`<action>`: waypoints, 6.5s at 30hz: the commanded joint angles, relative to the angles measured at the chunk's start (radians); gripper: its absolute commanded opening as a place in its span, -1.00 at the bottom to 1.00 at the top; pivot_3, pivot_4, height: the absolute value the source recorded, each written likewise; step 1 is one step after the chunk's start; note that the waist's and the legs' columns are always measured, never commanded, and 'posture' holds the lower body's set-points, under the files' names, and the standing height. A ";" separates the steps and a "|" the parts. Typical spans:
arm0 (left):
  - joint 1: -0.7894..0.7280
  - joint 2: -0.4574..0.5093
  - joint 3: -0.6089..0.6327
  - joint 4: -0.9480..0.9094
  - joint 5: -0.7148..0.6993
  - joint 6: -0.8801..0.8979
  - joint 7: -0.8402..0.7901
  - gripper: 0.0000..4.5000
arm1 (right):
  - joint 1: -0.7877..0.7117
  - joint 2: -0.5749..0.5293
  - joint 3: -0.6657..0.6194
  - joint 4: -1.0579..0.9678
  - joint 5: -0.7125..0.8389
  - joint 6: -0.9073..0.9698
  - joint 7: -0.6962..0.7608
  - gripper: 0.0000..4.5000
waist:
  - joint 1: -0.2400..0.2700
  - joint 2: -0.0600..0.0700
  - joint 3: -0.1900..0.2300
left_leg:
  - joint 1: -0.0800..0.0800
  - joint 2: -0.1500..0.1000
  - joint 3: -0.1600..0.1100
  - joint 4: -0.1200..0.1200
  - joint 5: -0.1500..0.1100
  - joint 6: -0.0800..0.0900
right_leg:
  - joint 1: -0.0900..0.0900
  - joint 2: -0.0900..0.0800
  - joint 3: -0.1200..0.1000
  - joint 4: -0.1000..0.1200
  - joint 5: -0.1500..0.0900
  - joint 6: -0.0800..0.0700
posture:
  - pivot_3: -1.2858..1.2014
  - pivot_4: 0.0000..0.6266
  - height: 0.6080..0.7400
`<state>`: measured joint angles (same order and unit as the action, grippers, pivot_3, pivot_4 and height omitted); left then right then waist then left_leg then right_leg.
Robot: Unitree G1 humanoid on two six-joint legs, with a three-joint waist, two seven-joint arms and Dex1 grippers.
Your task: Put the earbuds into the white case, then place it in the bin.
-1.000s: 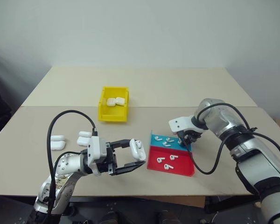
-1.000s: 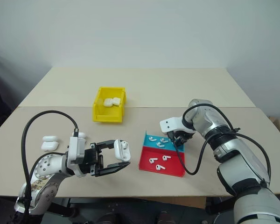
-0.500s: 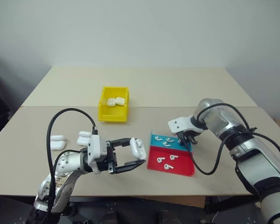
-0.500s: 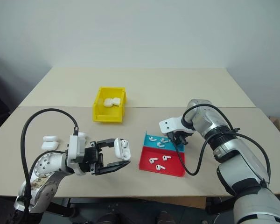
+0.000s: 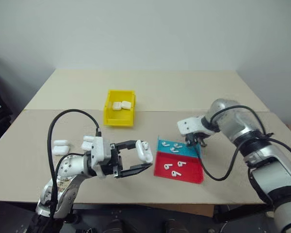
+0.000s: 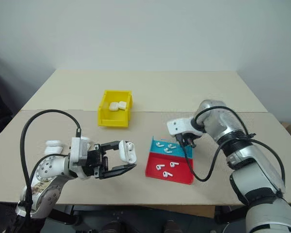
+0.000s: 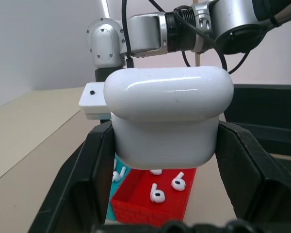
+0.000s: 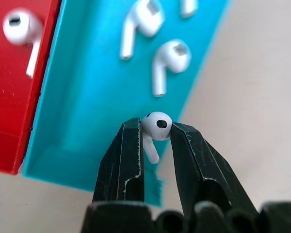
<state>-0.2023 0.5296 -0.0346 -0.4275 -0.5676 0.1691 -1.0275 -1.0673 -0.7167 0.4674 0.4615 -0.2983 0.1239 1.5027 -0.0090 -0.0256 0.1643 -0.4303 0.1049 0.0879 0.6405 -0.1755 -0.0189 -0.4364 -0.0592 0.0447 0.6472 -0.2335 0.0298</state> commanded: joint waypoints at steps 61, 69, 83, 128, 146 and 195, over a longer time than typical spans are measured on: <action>-0.310 -0.097 -0.016 0.000 -0.109 0.159 0.043 0.24 | 0.600 0.051 -0.727 -1.134 1.543 0.724 -0.860 -0.71 | -0.006 0.000 0.000 | 0.007 0.000 -0.006 0.001 0.000 0.001 | 0.012 0.001 -0.002 -0.002 -0.004 0.006 | 0.03 -0.52 1.00; -0.310 -0.099 -0.014 0.005 -0.108 0.160 0.049 0.24 | 0.636 0.011 -0.680 -1.169 1.451 0.662 -0.815 -0.29 | -0.006 0.000 0.000 | 0.007 0.000 -0.006 0.001 0.000 0.001 | 0.012 0.001 -0.002 -0.004 -0.005 0.006 | 0.03 -0.52 1.00; -0.308 -0.088 -0.012 0.010 -0.109 0.157 0.042 0.24 | 0.658 -0.023 -0.701 -1.142 1.399 0.590 -0.792 -0.29 | -0.005 -0.001 0.000 | 0.007 0.000 -0.006 0.001 0.000 0.001 | 0.012 0.001 -0.002 -0.005 -0.005 0.006 | 0.03 -0.52 1.00; -0.381 -0.175 -0.112 0.186 0.083 0.047 0.004 0.24 | 0.041 -0.094 -0.248 -0.718 0.896 0.497 -0.228 -0.99 | -0.004 -0.001 0.000 | 0.004 -0.001 -0.004 0.001 -0.001 0.001 | 0.009 0.000 -0.002 -0.006 0.000 0.004 | 0.03 -0.52 1.00; -0.352 -0.168 -0.078 0.150 0.057 0.075 0.036 0.24 | 0.086 -0.080 -0.484 -0.709 0.974 0.480 -0.270 -0.99 | -0.003 -0.001 0.000 | 0.004 -0.001 -0.004 0.001 -0.001 0.001 | 0.009 0.000 -0.002 -0.006 0.001 0.003 | 0.03 -0.52 1.00; -0.639 -0.325 0.091 0.574 0.501 0.001 0.888 0.24 | 0.367 0.134 -0.786 -0.943 1.194 0.648 -0.899 -0.99 | -0.002 0.000 0.000 | 0.006 -0.002 -0.005 0.001 0.000 0.002 | 0.012 0.000 -0.001 -0.005 0.002 0.004 | 0.03 -0.52 1.00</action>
<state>-0.8237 0.1848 0.0668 0.0920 -0.1271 0.1785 -0.1766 -0.6892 -0.5788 -0.2777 -0.4169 0.8531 0.7692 0.6478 -0.0106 -0.0260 0.1644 -0.4246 0.1026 0.0824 0.6409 -0.1759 -0.0174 -0.4250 -0.0591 0.0434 0.6419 -0.2319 0.0343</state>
